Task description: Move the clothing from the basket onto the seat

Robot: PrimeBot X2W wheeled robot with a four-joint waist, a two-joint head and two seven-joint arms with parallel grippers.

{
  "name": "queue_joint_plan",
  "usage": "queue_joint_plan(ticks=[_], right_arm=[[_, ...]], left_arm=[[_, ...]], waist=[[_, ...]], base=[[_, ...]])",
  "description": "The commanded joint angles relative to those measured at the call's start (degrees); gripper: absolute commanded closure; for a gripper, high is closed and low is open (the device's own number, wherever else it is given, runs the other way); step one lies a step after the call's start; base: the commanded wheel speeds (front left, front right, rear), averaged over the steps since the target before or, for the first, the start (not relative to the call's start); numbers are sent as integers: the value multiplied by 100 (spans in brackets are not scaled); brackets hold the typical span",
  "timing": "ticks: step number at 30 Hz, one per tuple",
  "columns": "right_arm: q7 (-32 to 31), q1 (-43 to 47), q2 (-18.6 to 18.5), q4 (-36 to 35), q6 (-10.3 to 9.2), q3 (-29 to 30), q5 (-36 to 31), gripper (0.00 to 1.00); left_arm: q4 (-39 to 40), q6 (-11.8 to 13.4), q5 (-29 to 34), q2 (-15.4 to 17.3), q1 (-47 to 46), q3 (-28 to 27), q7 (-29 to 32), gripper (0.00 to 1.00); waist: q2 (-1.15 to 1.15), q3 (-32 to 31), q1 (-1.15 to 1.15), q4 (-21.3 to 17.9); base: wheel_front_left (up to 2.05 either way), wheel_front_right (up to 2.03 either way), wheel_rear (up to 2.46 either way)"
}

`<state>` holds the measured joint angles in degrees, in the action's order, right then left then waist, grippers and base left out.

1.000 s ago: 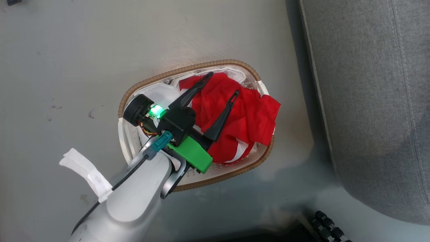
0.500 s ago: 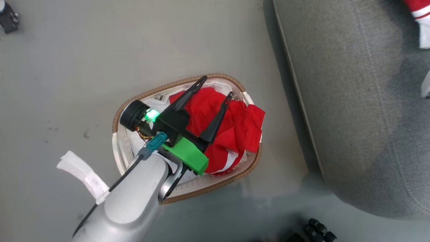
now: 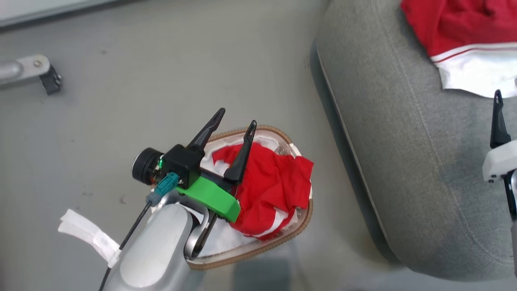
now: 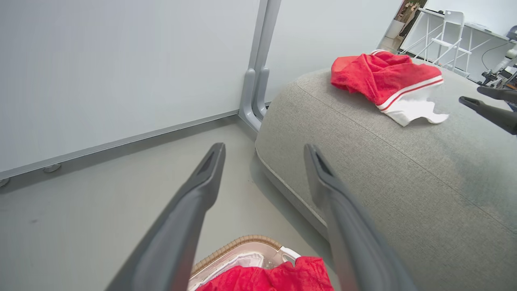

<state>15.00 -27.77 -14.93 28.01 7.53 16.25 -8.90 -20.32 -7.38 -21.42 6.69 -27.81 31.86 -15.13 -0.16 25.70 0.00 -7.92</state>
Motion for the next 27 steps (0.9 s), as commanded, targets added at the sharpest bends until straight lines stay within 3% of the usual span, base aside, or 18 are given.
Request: queue_joint_plan(ticks=[1,11,27], right_arm=[[27,112,-29,0,-8,-17,83,0],[28,84,176,-293,-8,-253,333,0],[28,1057,1140,-1148,-8,-842,794,0]], left_arm=[[6,-20,-44,-34,149,-85,-4,0],[65,-20,-34,-258,884,-893,-3,0],[261,-18,301,-371,1973,-2178,-3,0]], waist=[[16,-558,0,197],[16,-1499,0,570],[16,-2150,0,1204]], base=[[0,0,0],[0,0,0],[0,0,0]])
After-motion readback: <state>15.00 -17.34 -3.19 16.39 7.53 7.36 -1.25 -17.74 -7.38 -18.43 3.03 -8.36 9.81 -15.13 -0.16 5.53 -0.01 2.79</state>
